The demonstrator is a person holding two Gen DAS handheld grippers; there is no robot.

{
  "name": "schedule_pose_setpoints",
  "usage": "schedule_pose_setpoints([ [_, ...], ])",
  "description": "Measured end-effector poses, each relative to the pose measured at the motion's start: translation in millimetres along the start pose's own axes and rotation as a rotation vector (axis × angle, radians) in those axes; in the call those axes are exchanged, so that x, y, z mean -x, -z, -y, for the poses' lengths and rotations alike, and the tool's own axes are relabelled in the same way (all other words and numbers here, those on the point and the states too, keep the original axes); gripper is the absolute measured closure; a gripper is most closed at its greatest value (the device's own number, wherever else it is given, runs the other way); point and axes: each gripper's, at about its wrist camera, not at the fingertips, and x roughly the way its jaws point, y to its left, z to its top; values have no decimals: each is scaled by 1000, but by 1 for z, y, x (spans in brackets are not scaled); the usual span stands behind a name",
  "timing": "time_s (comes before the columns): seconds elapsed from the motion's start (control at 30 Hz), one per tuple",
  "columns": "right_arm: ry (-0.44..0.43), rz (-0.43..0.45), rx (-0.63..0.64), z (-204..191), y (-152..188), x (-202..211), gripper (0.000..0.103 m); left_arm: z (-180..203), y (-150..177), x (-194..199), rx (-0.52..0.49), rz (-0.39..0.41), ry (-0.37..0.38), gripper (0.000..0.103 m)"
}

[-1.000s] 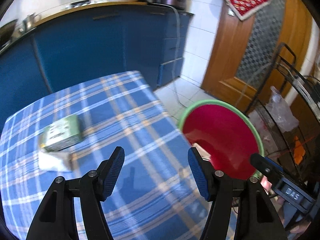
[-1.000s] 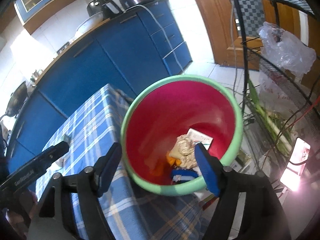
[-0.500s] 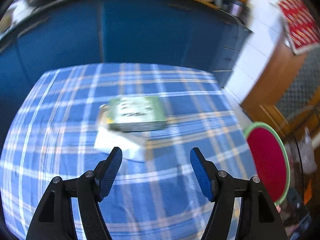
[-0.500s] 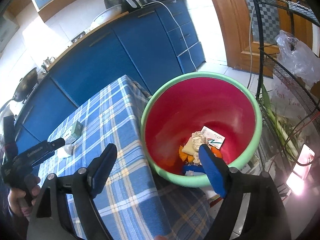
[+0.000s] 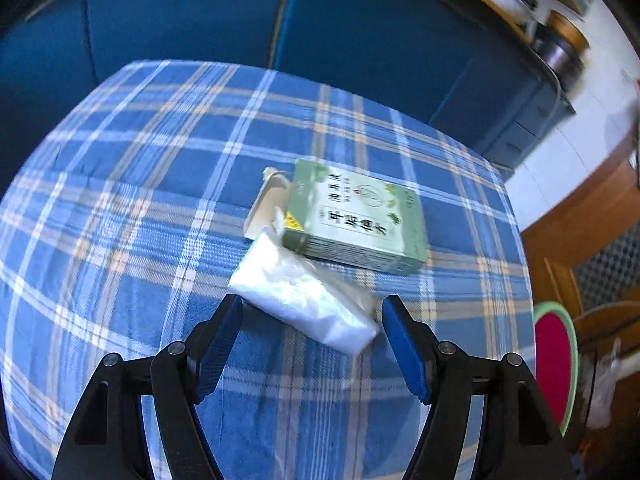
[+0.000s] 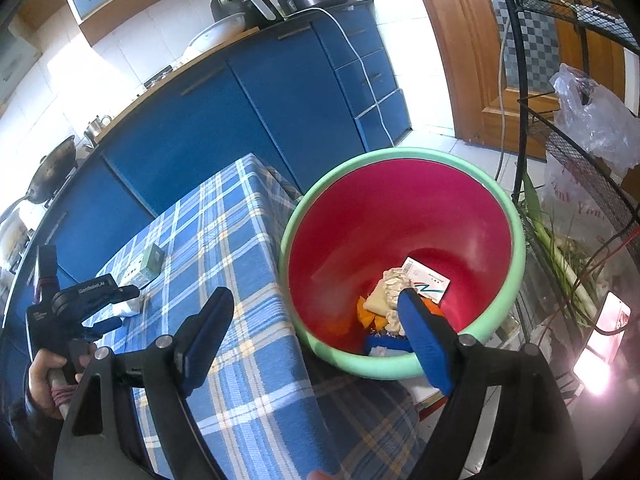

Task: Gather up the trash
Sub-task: 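Move both open tools back over the table, then grasp the white plastic bag with the left tool while the right tool grasps the green medicine box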

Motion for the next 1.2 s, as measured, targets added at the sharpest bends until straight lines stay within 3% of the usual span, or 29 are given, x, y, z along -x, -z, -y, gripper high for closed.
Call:
schedule_pose_setpoints([
  [0.2,1,-2,-6,3,-1,-2,19,-5,-8,-3,47,23,-16,29],
  [0.37,1,-7,-1,2,0,-4,19,-5,-9,-6,6,24,-47,30],
  [0.63,-5,-7,15,-9,0,-3,19,-11,-9,-3,-16,5,11,59],
  [0.83,-8,-2,50,-27,-1,0,19,-25,-1,5,-44,3,59,66],
  [1.2,-38,-31,138,-84,-1,-10,19,-62,-10,44,-127,138,29,66],
])
